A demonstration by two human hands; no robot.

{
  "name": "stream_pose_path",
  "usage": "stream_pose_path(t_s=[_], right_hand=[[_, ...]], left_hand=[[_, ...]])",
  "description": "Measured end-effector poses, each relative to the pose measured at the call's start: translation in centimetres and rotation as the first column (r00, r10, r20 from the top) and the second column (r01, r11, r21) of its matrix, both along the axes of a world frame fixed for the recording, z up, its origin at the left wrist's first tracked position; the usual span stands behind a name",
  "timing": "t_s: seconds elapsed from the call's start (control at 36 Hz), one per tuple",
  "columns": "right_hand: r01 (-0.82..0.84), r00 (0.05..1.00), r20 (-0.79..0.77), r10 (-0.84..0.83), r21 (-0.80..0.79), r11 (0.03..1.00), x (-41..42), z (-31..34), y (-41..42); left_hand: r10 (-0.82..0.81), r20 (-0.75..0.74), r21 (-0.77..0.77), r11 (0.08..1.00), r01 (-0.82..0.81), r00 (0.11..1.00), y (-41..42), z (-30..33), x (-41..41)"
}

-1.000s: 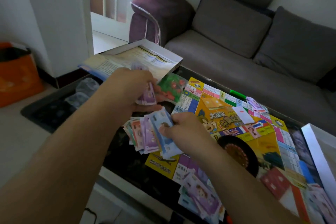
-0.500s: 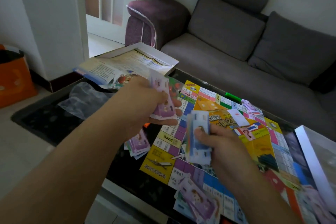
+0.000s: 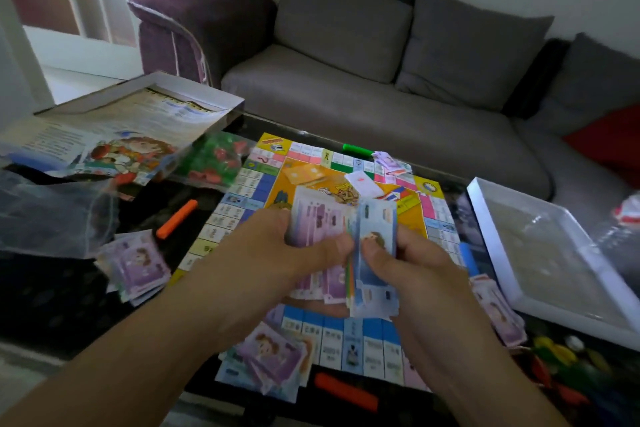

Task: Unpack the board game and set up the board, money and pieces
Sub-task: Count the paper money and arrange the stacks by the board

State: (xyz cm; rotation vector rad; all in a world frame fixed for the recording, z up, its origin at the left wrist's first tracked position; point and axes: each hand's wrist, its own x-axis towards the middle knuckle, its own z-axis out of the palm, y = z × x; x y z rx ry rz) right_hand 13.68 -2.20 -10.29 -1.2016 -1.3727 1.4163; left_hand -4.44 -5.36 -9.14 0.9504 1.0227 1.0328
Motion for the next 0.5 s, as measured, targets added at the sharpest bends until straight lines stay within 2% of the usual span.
stream_pose_path(t_s=[0.17, 0.31, 0.42, 0.5], right_hand=[[0.062, 0.997, -0.031, -0.064, -0.056, 0.997, 2.8, -1.4, 0.7], [0.07, 0.996, -0.055, -0.073, -0.053, 0.996, 3.9, -1.7, 0.6], [0.045, 0.998, -0.045, -0.047, -0.043, 0.998, 4.1, -1.9, 0.5], [0.067, 0.994, -0.087, -0.072, -0.061, 0.996, 4.4, -1.6, 0.7]], left_hand=[[-0.088, 0.127, -0.102, 0.99, 0.101, 0.988, 0.7, 0.5, 2.1], [-0.094, -0.001, -0.029, 0.995, 0.094, 0.996, 1.5, -0.2, 3.6], [-0.009, -0.115, 0.036, 0.999, 0.014, 0.993, 1.8, -0.7, 5.1], [0.039, -0.099, 0.037, 0.999, -0.036, 0.994, 2.1, -0.8, 5.7]])
